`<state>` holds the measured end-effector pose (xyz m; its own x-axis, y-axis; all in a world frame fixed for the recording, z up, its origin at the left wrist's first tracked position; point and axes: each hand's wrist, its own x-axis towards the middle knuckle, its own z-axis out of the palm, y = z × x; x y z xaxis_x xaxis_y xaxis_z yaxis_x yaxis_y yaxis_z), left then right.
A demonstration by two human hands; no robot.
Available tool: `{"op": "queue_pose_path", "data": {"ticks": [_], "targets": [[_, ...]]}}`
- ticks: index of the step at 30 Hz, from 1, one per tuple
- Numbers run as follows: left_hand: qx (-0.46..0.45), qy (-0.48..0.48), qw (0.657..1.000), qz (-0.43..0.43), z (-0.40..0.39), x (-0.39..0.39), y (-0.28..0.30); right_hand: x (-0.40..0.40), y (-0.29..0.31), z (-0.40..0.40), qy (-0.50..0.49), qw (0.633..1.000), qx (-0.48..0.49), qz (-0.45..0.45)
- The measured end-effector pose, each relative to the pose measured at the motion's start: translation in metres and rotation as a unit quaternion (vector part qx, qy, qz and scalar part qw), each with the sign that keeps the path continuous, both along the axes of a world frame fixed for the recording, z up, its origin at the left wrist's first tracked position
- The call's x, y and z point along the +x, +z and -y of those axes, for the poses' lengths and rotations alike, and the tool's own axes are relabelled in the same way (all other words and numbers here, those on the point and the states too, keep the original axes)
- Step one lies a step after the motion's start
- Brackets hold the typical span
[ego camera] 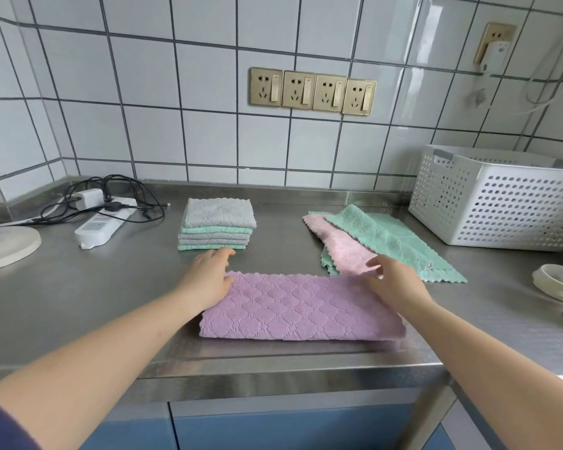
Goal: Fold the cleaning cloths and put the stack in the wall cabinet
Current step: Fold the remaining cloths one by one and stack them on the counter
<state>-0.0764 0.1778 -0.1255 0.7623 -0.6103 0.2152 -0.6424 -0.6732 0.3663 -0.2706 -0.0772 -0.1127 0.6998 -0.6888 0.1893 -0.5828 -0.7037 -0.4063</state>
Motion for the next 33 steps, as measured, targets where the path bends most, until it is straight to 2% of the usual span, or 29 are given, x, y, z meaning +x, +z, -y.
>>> {"op": "queue_pose_path", "data": {"ticks": [2,4,7,9,11,15,20,30,33], "targets": [[0.020,0.011,0.998,0.063,0.002,-0.006,0.005,0.003,0.005,-0.008,-0.001,0.999,-0.044,0.001],[0.010,-0.032,0.996,0.087,0.010,-0.022,0.010,0.009,0.010,-0.025,0.038,0.994,-0.099,0.003],[0.042,-0.113,0.991,0.051,0.031,-0.054,0.009,0.027,0.005,-0.069,0.127,0.983,-0.118,-0.065],[0.082,-0.133,0.987,0.033,0.045,-0.067,-0.003,0.038,-0.010,-0.094,0.158,0.975,-0.110,-0.114],[0.116,-0.126,0.985,0.026,0.050,-0.074,-0.015,0.042,-0.027,-0.106,0.173,0.972,-0.104,-0.123],[0.158,-0.105,0.981,0.028,0.041,-0.076,-0.018,0.032,-0.040,-0.102,0.162,0.975,-0.091,-0.122],[0.181,-0.079,0.980,0.009,0.031,-0.063,-0.017,0.017,-0.032,-0.087,0.133,0.971,-0.077,-0.185],[0.171,-0.036,0.985,-0.017,0.005,-0.043,-0.018,-0.012,-0.026,-0.048,0.078,0.969,-0.055,-0.230],[0.133,-0.062,0.989,0.015,0.005,-0.047,-0.015,-0.006,-0.022,-0.048,0.079,0.970,-0.067,-0.219]]}}
